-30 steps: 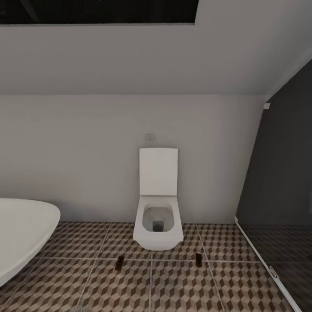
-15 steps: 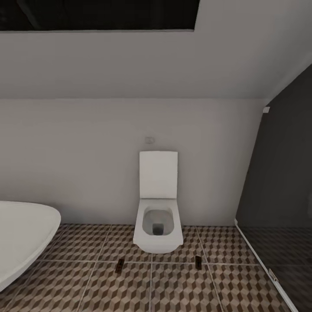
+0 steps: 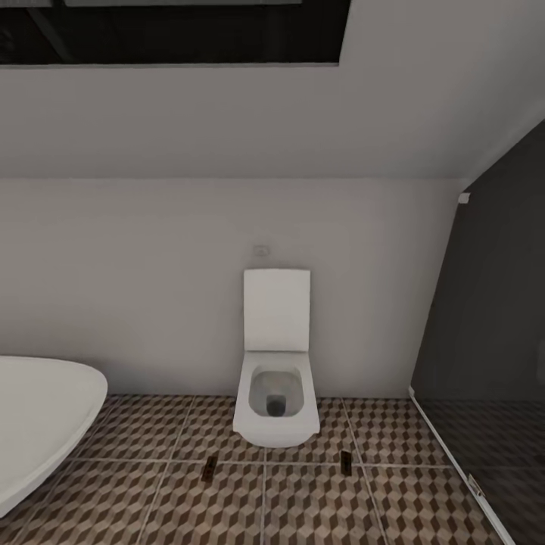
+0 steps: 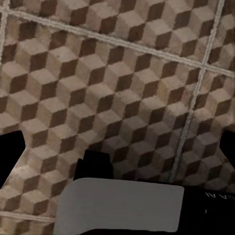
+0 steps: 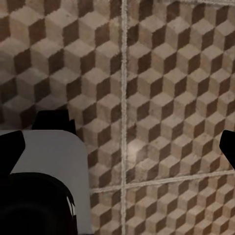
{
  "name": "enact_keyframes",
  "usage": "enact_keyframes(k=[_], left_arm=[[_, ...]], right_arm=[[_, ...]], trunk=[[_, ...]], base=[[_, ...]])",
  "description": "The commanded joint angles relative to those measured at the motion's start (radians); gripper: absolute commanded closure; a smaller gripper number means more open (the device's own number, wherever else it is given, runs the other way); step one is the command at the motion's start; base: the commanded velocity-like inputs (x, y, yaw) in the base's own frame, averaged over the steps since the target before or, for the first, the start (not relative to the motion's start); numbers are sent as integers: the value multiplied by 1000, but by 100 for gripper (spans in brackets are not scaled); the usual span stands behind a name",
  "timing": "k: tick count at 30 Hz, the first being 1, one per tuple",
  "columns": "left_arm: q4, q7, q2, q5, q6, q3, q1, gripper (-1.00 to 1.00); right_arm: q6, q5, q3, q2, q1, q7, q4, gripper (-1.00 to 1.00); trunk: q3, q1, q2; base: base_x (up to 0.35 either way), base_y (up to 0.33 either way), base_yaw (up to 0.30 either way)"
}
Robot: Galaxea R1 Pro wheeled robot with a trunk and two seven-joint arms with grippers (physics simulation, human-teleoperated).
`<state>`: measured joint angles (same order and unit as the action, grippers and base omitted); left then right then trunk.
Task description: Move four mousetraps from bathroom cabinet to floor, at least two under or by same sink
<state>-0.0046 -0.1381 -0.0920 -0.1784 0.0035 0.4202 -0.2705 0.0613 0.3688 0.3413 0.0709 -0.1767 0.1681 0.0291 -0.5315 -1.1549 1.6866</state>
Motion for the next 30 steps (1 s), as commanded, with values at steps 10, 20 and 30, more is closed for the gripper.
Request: enact_keyframes(k=[10,20,30], left_arm=[[0,-3,16,-9,-70,9,35,-100],[0,-3,18,-9,-87,9,41,-100],[0,-3,18,-9,-89,9,42,-100]], right_arm=[[13,9,8,-2,3,4,3,-100],[14,7,8,-2,3,4,3,-100],[14,7,8,-2,3,4,3,-100]], trunk=[[30,39,-70],[62,77,-140],[93,115,-210]], base=[[0,0,0],[0,0,0],[0,0,0]])
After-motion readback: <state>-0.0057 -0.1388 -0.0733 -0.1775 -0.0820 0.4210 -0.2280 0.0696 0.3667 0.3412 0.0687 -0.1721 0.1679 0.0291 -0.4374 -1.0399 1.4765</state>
